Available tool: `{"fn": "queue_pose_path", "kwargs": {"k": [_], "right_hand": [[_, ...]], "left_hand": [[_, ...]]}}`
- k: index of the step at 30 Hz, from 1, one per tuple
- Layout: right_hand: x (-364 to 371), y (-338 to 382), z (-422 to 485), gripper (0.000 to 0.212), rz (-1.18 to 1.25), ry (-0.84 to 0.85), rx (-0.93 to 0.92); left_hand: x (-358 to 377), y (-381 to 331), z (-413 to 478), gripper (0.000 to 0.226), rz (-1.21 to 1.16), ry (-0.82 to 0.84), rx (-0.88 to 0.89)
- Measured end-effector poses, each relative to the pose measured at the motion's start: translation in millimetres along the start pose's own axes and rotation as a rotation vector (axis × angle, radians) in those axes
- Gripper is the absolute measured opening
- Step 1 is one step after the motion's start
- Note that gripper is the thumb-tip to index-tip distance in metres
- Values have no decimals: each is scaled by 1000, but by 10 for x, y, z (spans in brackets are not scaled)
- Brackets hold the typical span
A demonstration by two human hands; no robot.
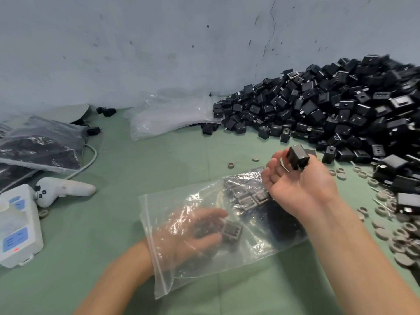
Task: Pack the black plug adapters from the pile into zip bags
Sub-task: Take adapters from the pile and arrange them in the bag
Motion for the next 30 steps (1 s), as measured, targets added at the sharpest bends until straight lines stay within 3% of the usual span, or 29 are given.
{"fn": "queue_pose_path", "kwargs": {"k": [6,16,22,30], "right_hand": [[-16,-10,24,27,14,-21,10],[-93,31,50,28,41,-69,17],[-194,194,51,29,80,-96,-8],[-220,231,24,27,98,-108,-1]], "left_hand": [[99,-169,153,27,-1,-104,66],[371,-375,209,22,-109,-60,6],[432,-471,230,16,-57,-66,6],[246,-404,222,10,10,-211,14]]}}
Point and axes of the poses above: each hand's wrist, its own z-axis towards the middle knuckle, its own x-axis out of the palm, y = z × x, the point moved 9 cm from there along z, towards the middle knuckle, and after that the axes turned 11 degrees about -y, right-handed, at the moved point
